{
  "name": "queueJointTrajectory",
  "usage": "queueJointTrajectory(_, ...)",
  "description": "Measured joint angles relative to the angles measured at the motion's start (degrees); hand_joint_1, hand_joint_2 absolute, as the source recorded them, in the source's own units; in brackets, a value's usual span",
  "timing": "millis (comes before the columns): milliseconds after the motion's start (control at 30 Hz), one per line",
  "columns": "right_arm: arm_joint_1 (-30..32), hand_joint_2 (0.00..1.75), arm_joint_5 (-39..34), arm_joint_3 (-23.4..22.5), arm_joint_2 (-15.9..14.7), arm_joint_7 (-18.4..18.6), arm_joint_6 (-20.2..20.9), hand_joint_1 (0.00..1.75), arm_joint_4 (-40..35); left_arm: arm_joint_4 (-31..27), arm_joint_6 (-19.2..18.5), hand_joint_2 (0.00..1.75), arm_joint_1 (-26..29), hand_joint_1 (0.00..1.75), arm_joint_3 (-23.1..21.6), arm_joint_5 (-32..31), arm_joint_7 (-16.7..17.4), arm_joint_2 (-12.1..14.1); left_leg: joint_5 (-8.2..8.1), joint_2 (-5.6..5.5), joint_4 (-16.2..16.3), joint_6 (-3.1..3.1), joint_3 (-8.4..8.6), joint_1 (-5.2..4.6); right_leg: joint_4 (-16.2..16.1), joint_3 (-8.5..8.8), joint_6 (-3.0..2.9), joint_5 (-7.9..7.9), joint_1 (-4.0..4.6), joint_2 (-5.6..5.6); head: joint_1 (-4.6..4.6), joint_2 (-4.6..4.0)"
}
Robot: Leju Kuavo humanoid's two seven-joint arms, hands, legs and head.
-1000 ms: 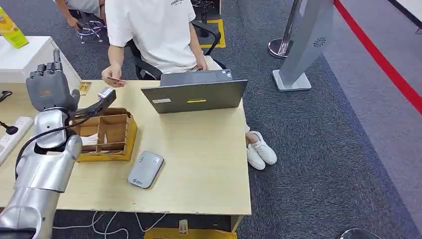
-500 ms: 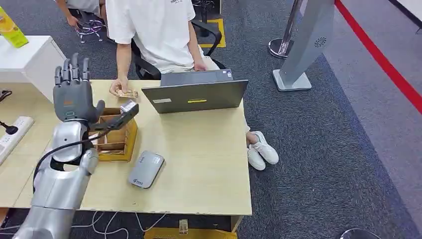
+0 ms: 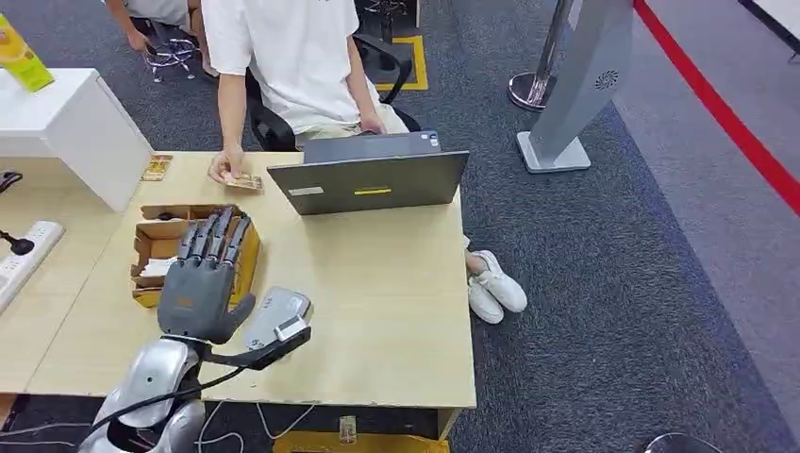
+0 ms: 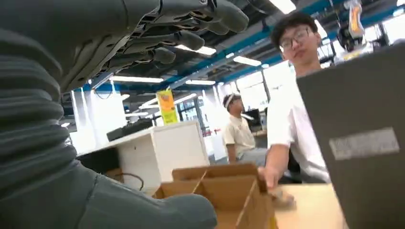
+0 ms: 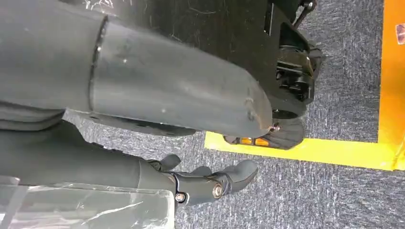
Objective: Pass the card to the sensor for recognition and then transmit it.
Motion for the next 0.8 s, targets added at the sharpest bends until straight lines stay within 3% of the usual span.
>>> queueJointTrajectory(133, 0.0, 0.0, 0.4, 0.4, -0.4, 0.2, 0.5, 0.0, 0.1, 1.3, -3.7, 1.75, 0.2, 0.0, 0.4, 0.3, 0.9, 1.0, 0.01, -0.01, 0.0, 0.02, 0.0, -0.01, 0.0, 0.04, 0.04, 0.05, -0.01, 0.01, 0.0, 0.0)
queueJointTrajectory(433, 0.0, 0.0, 0.7, 1.1, -0.7, 0.2, 0.9, 0.0, 0.2, 3.8, -5.4, 1.75, 1.3, 0.0, 2.4, 0.9, 1.1, 1.7, 0.02, -0.04, 0.0, 0.03, 0.0, -0.01, 0.0, 0.04, 0.05, 0.05, -0.01, 0.01, -0.02, 0.0)
queueJointTrajectory(800, -0.3, 0.0, 0.8, 3.5, -0.7, 1.4, 1.1, 0.0, 0.2, 9.2, -4.3, 1.75, 0.4, 0.0, 7.9, -3.0, 2.7, -1.6, 0.03, -0.06, 0.0, 0.03, 0.0, -0.01, 0.0, 0.03, 0.06, 0.05, -0.01, -0.01, -0.02, 0.0)
